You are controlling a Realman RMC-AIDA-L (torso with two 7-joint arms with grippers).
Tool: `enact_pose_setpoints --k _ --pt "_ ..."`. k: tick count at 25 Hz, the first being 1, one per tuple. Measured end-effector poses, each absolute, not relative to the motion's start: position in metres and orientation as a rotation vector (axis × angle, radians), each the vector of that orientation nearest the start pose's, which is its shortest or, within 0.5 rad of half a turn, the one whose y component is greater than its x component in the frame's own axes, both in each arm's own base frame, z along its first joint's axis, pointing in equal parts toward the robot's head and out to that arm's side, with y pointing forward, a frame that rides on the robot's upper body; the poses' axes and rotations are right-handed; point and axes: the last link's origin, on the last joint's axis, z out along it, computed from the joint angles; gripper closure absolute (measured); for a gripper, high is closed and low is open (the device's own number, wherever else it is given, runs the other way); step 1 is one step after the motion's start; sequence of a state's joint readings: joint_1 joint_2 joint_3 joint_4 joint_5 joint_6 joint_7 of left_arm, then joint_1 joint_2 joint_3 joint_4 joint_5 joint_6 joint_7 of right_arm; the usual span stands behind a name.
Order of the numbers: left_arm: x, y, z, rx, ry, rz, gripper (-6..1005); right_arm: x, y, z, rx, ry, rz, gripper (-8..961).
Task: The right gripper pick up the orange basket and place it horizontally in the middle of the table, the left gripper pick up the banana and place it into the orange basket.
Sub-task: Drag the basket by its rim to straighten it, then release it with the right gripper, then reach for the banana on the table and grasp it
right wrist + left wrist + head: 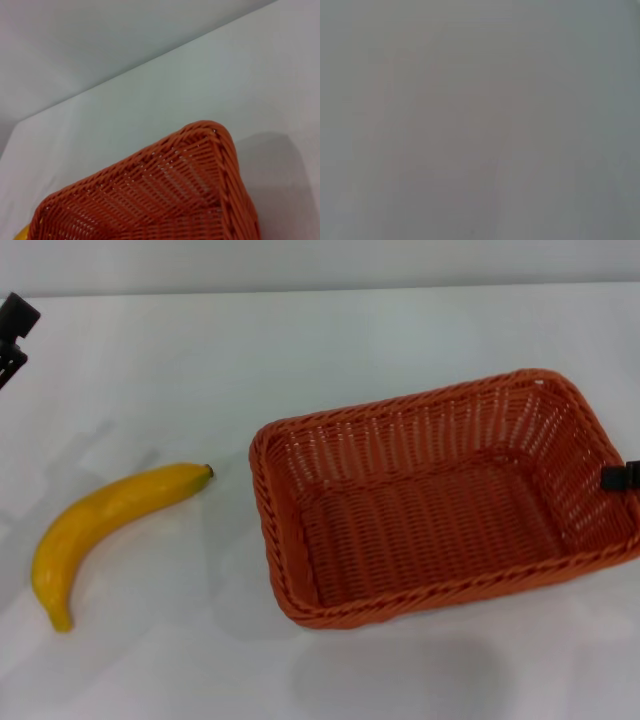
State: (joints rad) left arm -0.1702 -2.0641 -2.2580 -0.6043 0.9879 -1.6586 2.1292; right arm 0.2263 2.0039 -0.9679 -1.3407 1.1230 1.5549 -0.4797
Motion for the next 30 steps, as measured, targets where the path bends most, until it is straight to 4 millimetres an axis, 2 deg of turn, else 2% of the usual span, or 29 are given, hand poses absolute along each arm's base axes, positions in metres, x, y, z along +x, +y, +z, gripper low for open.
enact_pose_setpoints --k 2,7,9,15,19,25,30 --pt "-0.297 0.267 0.081 -1.897 -0.358 -1.301 192 0.273 0.3 0.09 -2.19 1.714 0.461 772" --pt "-0.297 0.267 0.081 -1.898 -0.361 -1.306 193 0.277 0.299 0.094 -2.179 1.721 0.479 593" --pt "-0.297 0.267 0.081 -1.898 -0.36 -1.307 193 0.28 0.299 0.097 -2.172 1.727 0.501 563" --pt "-0.298 0.266 0.082 -1.901 -0.382 -1.319 193 0.288 0.303 0.111 -2.153 1.716 0.573 563" --pt "-0.3 0.259 0.091 -1.919 -0.398 -1.317 193 0.294 0.306 0.119 -2.161 1.698 0.592 563" --pt "-0.296 0.25 0.108 -2.01 -0.468 -1.27 193 0.306 0.306 0.162 -2.095 1.493 0.688 563" --pt "-0.29 0.254 0.131 -2.161 -0.681 -1.138 194 0.314 0.302 0.188 -2.062 1.271 0.732 562"
